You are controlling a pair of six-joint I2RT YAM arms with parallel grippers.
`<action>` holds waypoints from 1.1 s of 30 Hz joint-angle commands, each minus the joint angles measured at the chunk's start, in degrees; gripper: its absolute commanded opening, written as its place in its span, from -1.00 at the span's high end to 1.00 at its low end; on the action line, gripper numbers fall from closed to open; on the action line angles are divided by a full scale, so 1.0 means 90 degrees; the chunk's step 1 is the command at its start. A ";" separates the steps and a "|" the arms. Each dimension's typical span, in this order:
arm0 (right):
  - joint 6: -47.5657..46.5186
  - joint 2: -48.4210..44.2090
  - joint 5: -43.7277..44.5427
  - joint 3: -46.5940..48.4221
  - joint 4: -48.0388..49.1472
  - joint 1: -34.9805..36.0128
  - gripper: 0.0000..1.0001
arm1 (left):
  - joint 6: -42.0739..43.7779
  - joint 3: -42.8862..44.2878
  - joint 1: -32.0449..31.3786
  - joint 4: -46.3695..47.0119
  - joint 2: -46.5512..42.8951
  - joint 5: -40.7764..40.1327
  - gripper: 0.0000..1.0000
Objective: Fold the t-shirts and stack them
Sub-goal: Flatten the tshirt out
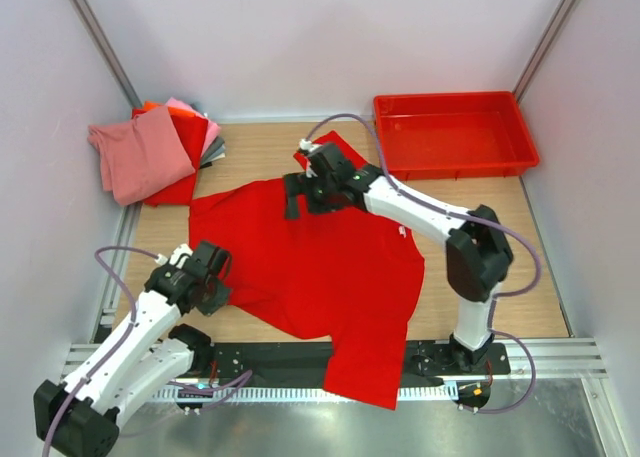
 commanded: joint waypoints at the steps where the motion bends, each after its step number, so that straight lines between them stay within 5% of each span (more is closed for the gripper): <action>1: -0.0099 0.0877 -0.1067 0.1095 0.0399 0.0100 -0.99 | -0.0084 0.0404 -0.0034 -0.1067 -0.0483 0.0156 0.95; 7: 0.0340 0.3114 -0.2445 0.3693 0.0506 0.0187 -0.75 | 0.0394 0.0999 -0.0053 -0.1731 -0.0506 0.0107 0.75; 12: 0.1061 0.4297 -0.3061 0.4974 0.1520 0.0373 -0.61 | 0.0921 0.1390 -0.0053 -0.2094 -0.0241 0.0136 0.95; 24: 0.2860 0.6289 -0.2389 0.6400 0.4421 0.0432 -0.58 | 0.2063 0.1625 -0.0053 -0.2095 -0.0270 0.0302 0.96; 33: 0.2909 0.6924 -0.0914 0.6889 0.4627 0.0451 -0.66 | 0.2279 0.1595 -0.0053 -0.1968 -0.0221 0.0409 0.95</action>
